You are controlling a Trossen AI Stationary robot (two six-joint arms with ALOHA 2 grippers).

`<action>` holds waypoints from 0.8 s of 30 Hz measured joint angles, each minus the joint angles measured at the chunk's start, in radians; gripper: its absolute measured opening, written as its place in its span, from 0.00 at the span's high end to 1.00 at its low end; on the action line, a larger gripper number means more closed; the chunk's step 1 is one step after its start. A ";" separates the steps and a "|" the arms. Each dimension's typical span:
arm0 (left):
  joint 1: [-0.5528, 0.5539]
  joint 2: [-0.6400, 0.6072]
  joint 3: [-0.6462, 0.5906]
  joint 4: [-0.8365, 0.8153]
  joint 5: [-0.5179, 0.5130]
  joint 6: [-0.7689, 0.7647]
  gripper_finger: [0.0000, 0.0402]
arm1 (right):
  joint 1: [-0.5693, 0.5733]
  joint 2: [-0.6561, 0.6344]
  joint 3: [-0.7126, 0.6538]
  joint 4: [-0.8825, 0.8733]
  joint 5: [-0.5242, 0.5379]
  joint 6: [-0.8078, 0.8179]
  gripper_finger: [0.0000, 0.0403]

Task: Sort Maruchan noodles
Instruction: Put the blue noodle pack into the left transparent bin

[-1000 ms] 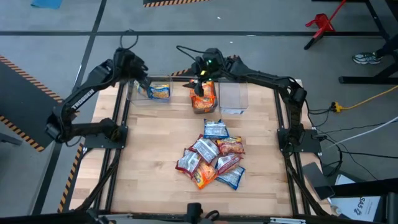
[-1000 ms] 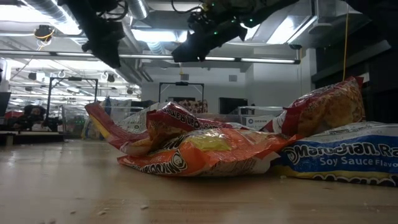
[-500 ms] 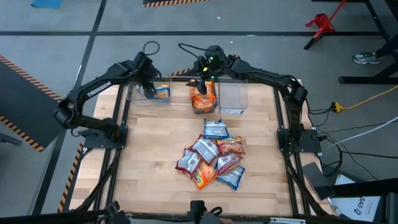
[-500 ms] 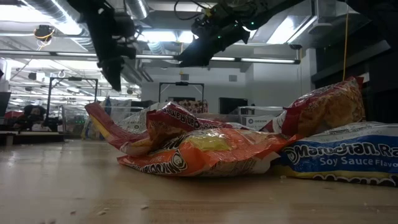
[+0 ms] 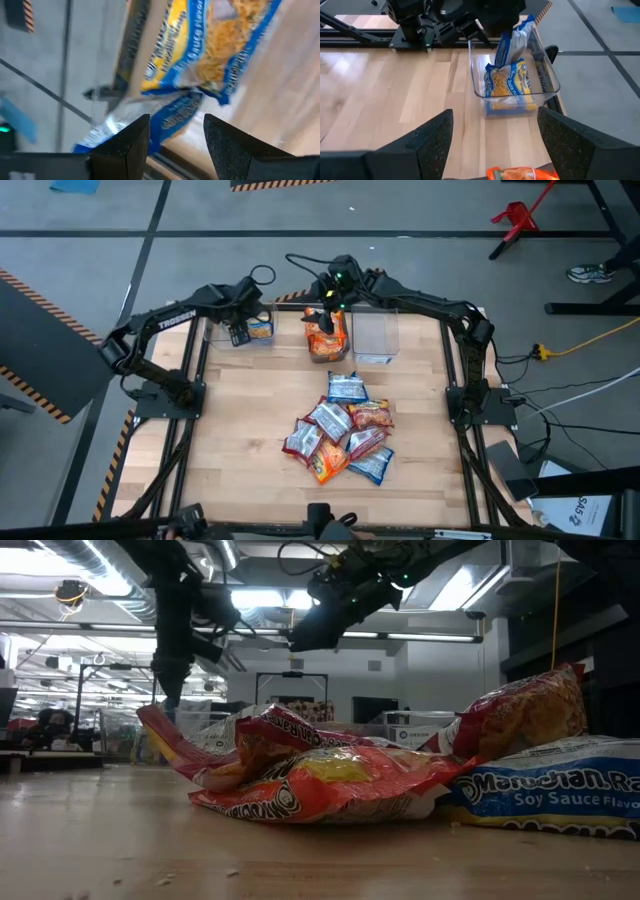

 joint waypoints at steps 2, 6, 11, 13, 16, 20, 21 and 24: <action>-0.001 0.013 0.000 0.024 -0.021 0.039 0.55 | 0.000 0.000 0.000 -0.006 0.000 -0.004 0.31; 0.012 0.047 0.000 0.012 -0.025 0.064 0.55 | 0.000 0.000 0.000 -0.006 0.001 -0.004 0.31; 0.021 0.094 0.000 -0.012 -0.029 0.064 0.55 | 0.000 0.000 0.000 -0.013 0.001 -0.004 0.31; 0.020 0.111 0.000 -0.003 -0.055 0.071 0.56 | 0.000 0.000 0.000 -0.019 0.008 -0.004 0.31; 0.020 0.132 0.000 -0.002 -0.091 0.091 0.62 | 0.000 0.000 0.000 -0.034 0.030 -0.006 0.31; 0.025 0.148 0.000 -0.002 -0.103 0.091 0.77 | 0.000 0.000 0.000 -0.055 0.037 -0.006 0.31; 0.026 0.149 0.000 -0.002 -0.103 0.090 0.82 | 0.000 0.000 0.000 -0.059 0.037 -0.006 0.31; 0.026 0.150 0.000 -0.003 -0.102 0.077 0.96 | 0.000 0.000 0.000 -0.066 0.037 -0.006 0.31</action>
